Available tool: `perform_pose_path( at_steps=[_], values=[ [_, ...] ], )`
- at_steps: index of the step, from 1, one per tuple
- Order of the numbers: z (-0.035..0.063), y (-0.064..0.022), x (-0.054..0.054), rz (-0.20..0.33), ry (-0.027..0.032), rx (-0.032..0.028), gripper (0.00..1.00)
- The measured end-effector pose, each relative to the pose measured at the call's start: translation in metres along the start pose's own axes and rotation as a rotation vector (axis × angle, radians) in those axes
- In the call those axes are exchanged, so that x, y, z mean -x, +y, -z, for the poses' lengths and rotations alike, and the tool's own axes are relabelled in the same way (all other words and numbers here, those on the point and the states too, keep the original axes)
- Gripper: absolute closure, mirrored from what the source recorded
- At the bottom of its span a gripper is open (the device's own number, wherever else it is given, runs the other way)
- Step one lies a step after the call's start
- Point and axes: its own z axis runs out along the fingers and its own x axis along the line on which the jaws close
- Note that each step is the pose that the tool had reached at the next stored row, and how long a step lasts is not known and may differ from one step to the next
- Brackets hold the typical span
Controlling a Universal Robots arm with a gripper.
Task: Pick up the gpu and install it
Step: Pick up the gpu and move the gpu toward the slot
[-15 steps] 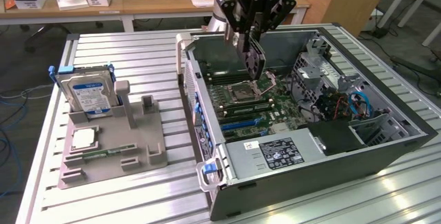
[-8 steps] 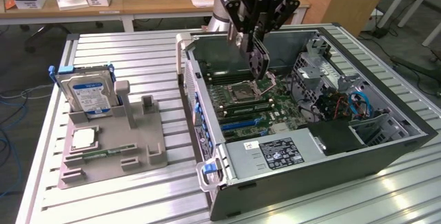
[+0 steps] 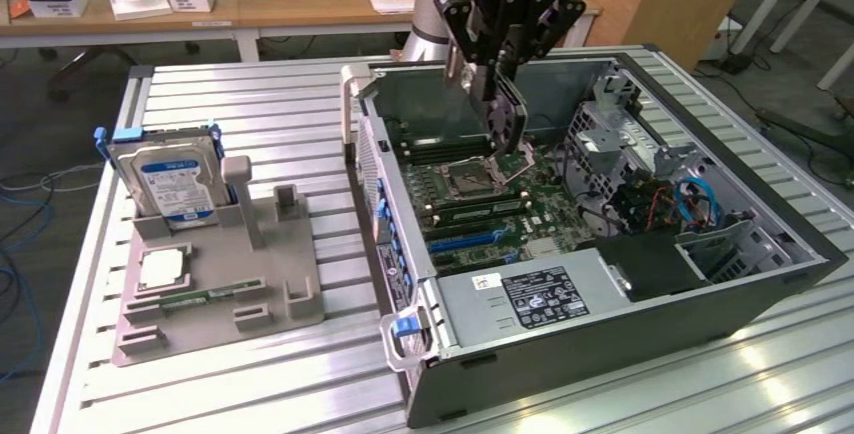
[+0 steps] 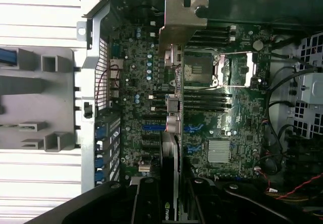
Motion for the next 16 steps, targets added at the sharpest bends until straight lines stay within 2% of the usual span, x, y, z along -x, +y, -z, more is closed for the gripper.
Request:
perform_pose_path(
  at_steps=[16],
  values=[
    [-0.0032,0.0000,0.0081,0.000,0.0000,-0.0001,0.74]
  ],
)
